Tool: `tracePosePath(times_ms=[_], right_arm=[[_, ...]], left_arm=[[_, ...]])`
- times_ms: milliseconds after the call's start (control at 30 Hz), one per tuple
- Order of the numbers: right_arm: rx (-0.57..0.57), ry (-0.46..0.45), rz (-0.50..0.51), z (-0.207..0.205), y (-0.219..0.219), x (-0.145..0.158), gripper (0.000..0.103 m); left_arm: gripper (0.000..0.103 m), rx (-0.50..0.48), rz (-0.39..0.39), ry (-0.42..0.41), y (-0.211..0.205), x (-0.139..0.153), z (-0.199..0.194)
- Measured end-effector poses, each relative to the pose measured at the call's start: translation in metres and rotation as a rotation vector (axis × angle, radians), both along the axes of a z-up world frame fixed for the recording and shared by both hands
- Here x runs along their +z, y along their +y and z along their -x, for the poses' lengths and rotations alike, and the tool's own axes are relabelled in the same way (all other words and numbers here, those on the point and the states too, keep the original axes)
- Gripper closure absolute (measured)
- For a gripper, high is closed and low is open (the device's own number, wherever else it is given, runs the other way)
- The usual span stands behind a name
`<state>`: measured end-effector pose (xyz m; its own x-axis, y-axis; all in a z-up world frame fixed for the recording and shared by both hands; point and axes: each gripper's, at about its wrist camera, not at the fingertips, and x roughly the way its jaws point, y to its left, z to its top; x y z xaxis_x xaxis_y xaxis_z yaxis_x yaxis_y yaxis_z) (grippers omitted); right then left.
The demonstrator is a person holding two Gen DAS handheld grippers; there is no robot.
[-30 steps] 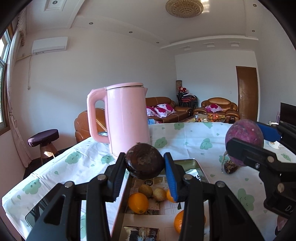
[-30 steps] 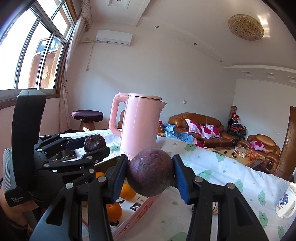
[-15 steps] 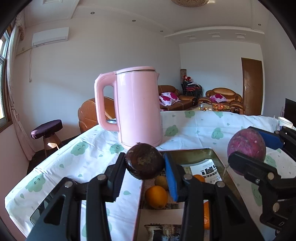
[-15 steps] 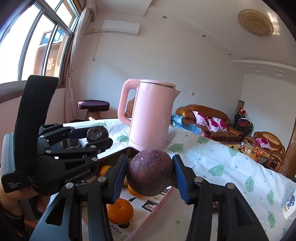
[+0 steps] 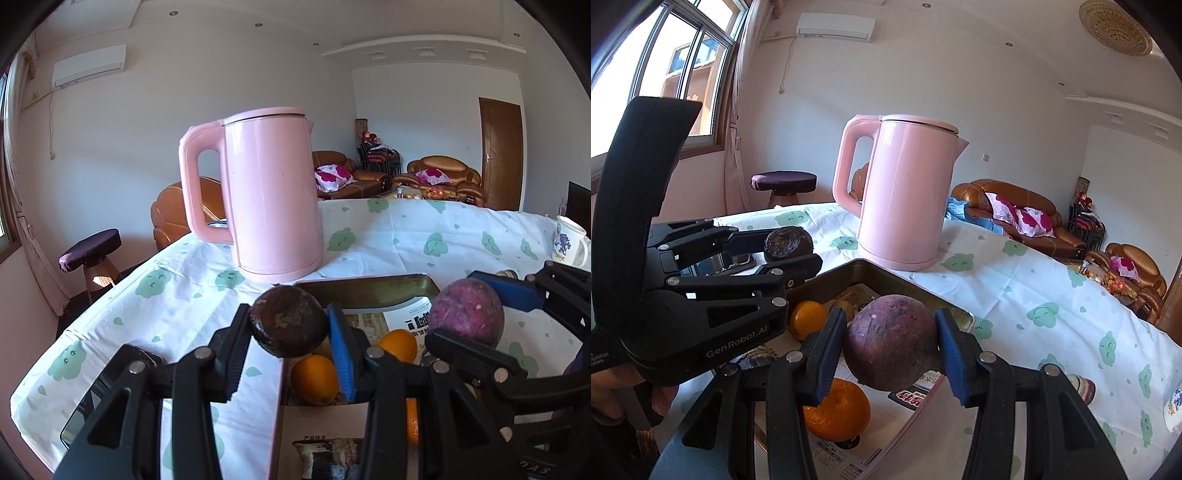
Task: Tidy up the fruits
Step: 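Open the left tool to drop the mangosteen into the tin while the right releases the beet, then grasp the brown-purple taro slice with the right tool while the left moves toward the dark brown fruit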
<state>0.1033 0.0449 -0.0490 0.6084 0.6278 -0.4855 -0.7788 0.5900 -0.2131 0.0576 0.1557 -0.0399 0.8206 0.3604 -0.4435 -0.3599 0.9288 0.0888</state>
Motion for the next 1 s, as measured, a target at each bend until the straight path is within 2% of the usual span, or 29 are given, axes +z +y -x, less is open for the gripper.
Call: tracePosePath(times_ms=[633, 767, 900, 1000], right_arm=[[0.025, 0.056, 0.045, -0.003, 0.006, -0.008, 0.052], [0.018, 0.041, 0.047, -0.001, 0.003, -0.005, 0.051], [0.007, 0.020, 0.028, 0.002, -0.010, 0.006, 0.048], [-0.031, -0.011, 0.030, 0.000, -0.030, 0.017, 0.044]], left_arm=[[0.058, -0.019, 0.003, 0.066, 0.000, -0.006, -0.007], [0.036, -0.003, 0.004, 0.049, 0.001, -0.004, -0.003], [0.027, -0.025, 0.022, 0.015, -0.004, 0.003, 0.003], [0.026, -0.046, 0.024, -0.022, -0.012, 0.012, 0.008]])
